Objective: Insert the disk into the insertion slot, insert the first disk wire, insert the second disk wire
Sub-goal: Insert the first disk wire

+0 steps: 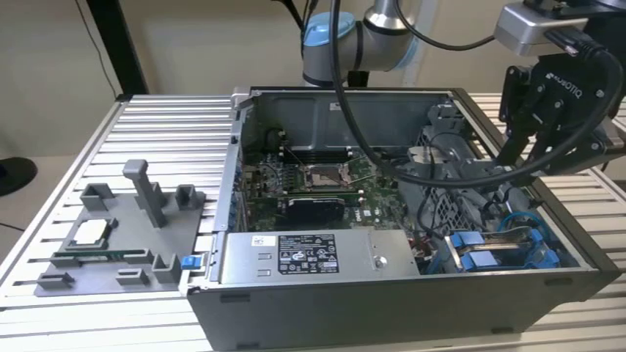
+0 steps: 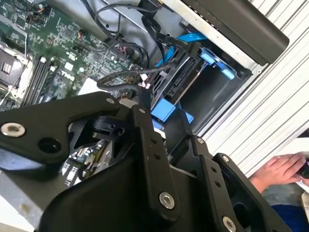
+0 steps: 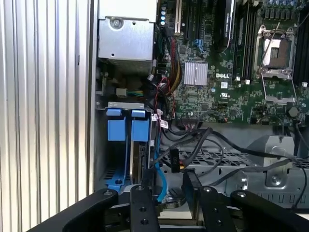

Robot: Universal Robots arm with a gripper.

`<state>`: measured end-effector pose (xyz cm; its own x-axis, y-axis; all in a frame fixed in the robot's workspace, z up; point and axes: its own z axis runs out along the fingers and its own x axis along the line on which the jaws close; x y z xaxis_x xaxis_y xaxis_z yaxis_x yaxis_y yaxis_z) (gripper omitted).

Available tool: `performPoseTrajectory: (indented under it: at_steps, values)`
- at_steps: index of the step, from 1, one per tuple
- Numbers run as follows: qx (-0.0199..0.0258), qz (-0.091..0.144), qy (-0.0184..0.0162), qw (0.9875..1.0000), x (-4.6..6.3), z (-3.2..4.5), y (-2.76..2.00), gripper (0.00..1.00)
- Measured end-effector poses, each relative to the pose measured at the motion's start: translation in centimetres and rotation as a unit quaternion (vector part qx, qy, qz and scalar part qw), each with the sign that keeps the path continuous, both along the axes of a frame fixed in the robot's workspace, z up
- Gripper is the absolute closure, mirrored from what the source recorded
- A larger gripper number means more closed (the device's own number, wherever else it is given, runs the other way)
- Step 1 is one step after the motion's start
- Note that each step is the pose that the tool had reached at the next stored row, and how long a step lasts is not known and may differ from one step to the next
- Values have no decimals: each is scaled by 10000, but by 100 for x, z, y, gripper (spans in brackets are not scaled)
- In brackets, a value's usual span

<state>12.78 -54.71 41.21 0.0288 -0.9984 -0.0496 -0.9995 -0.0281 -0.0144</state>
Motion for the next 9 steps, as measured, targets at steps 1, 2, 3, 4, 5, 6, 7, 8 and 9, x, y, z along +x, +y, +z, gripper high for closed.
performPoseTrajectory:
  at_steps: [1,2,3,4,5,6,7,8,9]
  values:
    - [0,23,0,10000,0,-5,0,0]
    - [0,47,0,10000,-1,-12,0,0]
    - [0,72,-1,10000,-1,-19,0,0]
    - [0,111,-2,9999,-2,-29,0,0]
    - [0,158,-5,9999,-4,-39,0,0]
    - [-1,199,-5,9998,-9,-48,0,0]
    - [-1,234,-7,9997,-15,-60,0,0]
    - [-1,260,-9,9997,-21,-73,0,0]
    - [0,280,-14,9996,-30,-88,0,0]
